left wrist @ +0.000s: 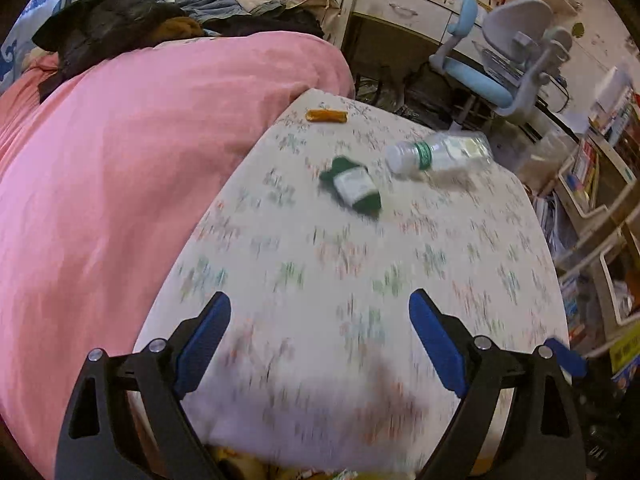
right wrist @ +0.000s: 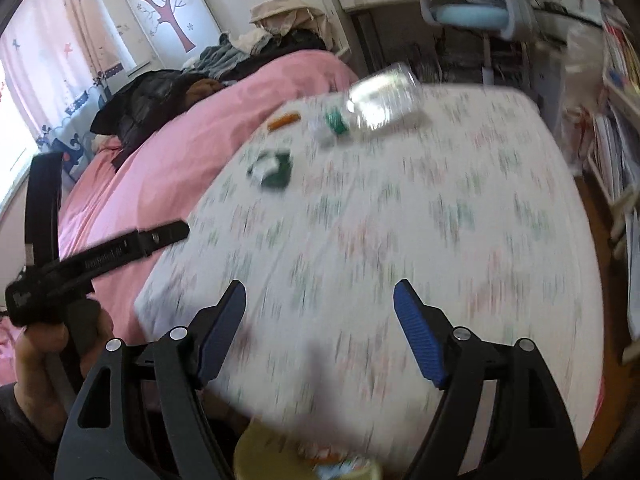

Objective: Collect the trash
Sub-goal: 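Grasp the clear water bottle with the right tool while the left tool reaches the green cloth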

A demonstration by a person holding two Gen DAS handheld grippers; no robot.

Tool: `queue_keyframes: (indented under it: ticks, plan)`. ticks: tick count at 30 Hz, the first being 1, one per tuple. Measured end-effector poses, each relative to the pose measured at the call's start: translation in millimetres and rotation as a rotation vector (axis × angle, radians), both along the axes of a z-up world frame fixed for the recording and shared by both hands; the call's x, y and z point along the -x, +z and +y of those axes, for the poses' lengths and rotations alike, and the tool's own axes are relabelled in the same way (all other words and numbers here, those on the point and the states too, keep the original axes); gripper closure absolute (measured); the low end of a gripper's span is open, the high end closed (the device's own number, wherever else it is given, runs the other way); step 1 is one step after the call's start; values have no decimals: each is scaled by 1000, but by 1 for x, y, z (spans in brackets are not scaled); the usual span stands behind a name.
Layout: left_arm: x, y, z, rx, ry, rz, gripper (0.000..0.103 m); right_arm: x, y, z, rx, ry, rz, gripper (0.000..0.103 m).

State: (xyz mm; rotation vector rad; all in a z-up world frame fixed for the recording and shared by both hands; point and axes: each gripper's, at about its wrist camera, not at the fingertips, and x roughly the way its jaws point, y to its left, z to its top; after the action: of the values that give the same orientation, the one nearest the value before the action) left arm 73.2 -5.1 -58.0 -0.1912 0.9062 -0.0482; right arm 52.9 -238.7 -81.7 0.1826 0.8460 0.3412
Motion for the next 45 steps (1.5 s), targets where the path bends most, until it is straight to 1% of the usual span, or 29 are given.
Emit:
queue_keyframes:
  ticks: [1,2,3,5,7,9,15,17,18,19,20,21,22,23,24,27,29,30,33,35,37,38,40,41,42,43,44,45]
  plan:
    - [-9,0,-1,-5,0,0,16,-18,4,2,5,1,-10,29]
    - [-22,-1,-2,-12,-2,1,16,-42,8,1,-12,-6,-9,29]
    - [-32,-3,-3,-15,-4,4,16,-55,8,0,-28,-20,-1,29]
    - [-55,-7,-5,-17,1,12,16,-100,9,-11,-116,-111,29,29]
    - [-72,-11,-5,-6,7,21,16,-131,6,-18,-182,-176,44,29]
    - [-85,-16,-7,-12,5,37,16,-166,-1,-23,-236,-253,77,29]
    - [-112,-21,-7,-17,-10,58,16,-245,-27,-27,-306,-402,169,28]
    - [-118,-23,-5,-8,0,70,16,-266,-34,-27,-296,-430,186,25]
    - [-121,-25,-5,-1,4,79,16,-273,-35,-27,-281,-441,189,18]
    - [-123,-26,-6,2,3,86,16,-282,-35,-25,-250,-448,184,17]
    - [-125,-27,-7,0,-3,93,16,-289,-36,-23,-216,-440,188,17]
    - [-126,-27,-8,-7,-9,94,16,-299,-36,-19,-150,-423,201,17]
    - [-126,-27,-9,-16,-18,90,16,-304,-37,-18,-124,-407,203,19]
    - [-127,-26,-10,-22,-22,87,16,-308,-37,-16,-108,-378,206,23]
    - [-128,-26,-9,-25,-22,86,16,-312,-38,-14,-86,-325,213,26]
    - [-132,-29,-7,-20,-13,93,16,-308,-34,-12,-40,-210,213,33]
    - [-135,-31,-6,-10,-7,103,16,-297,-33,-14,-13,-141,227,35]
    - [-136,-33,-6,-5,-6,106,16,-285,-33,-14,12,-94,230,37]
    - [-141,-35,-9,12,-4,117,16,-245,-33,-16,75,-4,225,41]
    - [-145,-37,-13,22,-12,123,16,-211,-34,-20,110,32,217,43]
    - [-147,-40,-19,9,-26,121,16,-175,-35,-21,139,81,220,43]
    - [-148,-40,-23,-15,-38,108,17,-156,-36,-21,152,102,215,43]
    - [-148,-41,-28,-56,-83,78,31,-129,-39,-23,160,104,201,43]
    - [-147,-41,-30,-62,-113,72,45,-117,-43,-26,141,85,200,43]
    - [-147,-40,-30,-53,-133,74,50,-112,-48,-30,120,73,209,43]
    - [-145,-38,-27,-16,-163,73,52,-109,-51,-32,100,55,224,43]
    - [-142,-37,-25,6,-178,71,56,-110,-51,-33,85,44,227,43]
    - [-139,-35,-24,15,-195,67,58,-110,-51,-29,66,57,219,43]
